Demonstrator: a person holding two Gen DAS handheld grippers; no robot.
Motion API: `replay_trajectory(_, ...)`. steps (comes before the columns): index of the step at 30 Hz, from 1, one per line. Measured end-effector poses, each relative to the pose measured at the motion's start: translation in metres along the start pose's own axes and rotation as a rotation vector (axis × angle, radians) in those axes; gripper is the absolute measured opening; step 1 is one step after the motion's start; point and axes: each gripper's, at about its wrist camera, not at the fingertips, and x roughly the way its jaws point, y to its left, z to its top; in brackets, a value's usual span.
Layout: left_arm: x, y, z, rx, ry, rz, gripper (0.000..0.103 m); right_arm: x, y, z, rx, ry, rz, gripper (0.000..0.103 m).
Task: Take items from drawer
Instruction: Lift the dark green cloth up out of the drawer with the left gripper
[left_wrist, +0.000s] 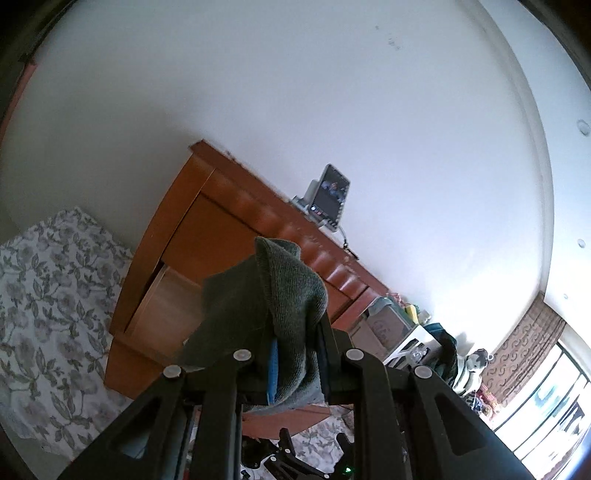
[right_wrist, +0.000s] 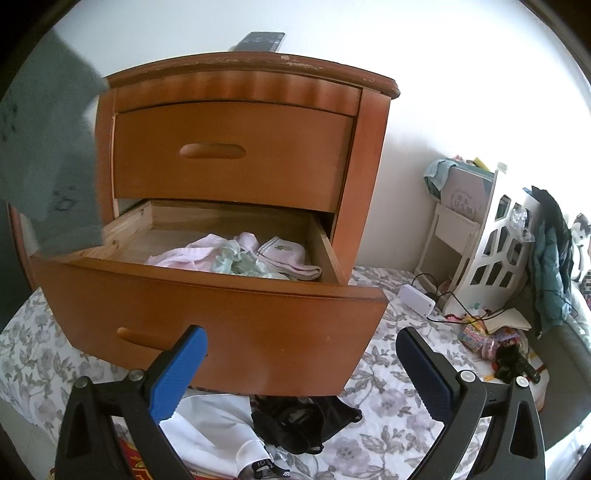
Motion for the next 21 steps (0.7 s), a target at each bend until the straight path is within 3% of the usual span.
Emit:
replay_trajectory(12,-0.019,-0.026,-0.002,0.050,0.010,-0.063,0.018,-0.002,-0.004,-0.001,0.027,-0.008,-0.008,0.103)
replay_trajectory(21,0.010,-0.015,-0.019,0.030,0.123,-0.019,0.018,-0.003,-0.005,-0.001,0.038,-0.008,-0.007,0.103)
